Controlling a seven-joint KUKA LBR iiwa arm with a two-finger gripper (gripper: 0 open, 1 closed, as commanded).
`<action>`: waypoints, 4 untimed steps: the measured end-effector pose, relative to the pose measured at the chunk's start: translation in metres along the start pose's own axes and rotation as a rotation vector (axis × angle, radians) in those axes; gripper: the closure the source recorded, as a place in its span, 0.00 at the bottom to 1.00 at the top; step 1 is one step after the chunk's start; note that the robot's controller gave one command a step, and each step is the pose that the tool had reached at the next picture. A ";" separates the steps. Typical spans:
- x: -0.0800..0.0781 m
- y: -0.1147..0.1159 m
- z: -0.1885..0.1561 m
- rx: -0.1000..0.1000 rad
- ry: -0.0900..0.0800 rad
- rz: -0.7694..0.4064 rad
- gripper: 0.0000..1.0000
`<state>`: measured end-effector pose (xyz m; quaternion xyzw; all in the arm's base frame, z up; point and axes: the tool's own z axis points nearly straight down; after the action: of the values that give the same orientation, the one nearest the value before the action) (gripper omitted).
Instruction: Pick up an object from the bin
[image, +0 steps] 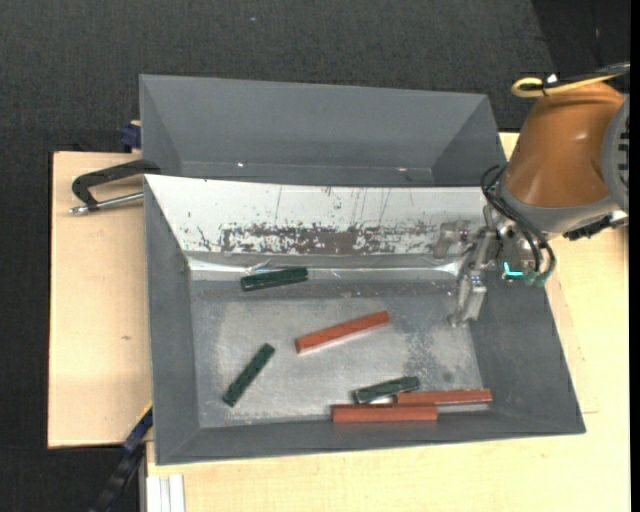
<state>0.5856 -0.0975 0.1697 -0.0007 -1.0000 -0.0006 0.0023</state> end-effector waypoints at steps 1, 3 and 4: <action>-0.002 0.000 -0.004 0.001 -0.007 -0.001 0.00; 0.006 0.044 0.075 -0.001 -0.001 -0.160 0.00; -0.009 0.110 0.096 0.000 -0.011 0.124 1.00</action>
Offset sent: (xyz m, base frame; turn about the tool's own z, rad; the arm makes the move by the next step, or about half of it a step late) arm -0.0003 0.0580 -0.0997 -0.0315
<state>0.5940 0.0127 0.0740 -0.0628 -0.9980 -0.0006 -0.0032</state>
